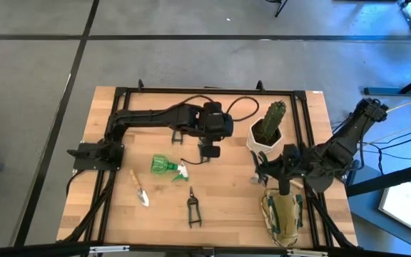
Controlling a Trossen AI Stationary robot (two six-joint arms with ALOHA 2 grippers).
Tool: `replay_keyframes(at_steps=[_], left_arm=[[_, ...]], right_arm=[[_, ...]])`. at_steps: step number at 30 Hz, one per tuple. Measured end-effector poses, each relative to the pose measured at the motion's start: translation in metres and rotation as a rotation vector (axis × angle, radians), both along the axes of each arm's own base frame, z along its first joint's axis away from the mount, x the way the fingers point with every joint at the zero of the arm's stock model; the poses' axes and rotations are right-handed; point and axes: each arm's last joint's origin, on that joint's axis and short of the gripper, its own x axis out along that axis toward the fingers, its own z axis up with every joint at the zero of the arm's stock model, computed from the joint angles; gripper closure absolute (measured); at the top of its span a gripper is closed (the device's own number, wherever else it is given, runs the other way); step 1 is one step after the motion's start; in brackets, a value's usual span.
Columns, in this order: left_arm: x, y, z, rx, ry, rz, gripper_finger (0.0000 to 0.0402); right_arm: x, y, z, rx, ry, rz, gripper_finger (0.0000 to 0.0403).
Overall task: Pick & Place Garden tools in Gardening bag
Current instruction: Put the top right hand pruner into the white bag
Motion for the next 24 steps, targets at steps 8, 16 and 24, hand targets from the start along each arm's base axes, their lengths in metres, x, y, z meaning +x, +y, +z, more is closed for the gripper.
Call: replay_keyframes(at_steps=[8,16,24], left_arm=[[0.015,0.005,-0.074,-0.190,-0.169,-0.084,0.0399],[-0.017,-0.005,-0.096,-0.249,-0.591,-0.063,0.0400],[-0.073,0.014,-0.100,-0.112,-0.931,0.210,0.0393]], right_arm=[[0.004,0.011,-0.007,0.013,0.046,0.055,0.0341],[0.004,0.013,-0.008,0.108,0.075,0.077,0.0341],[-0.004,0.015,-0.017,0.411,0.216,-0.025,0.0341]])
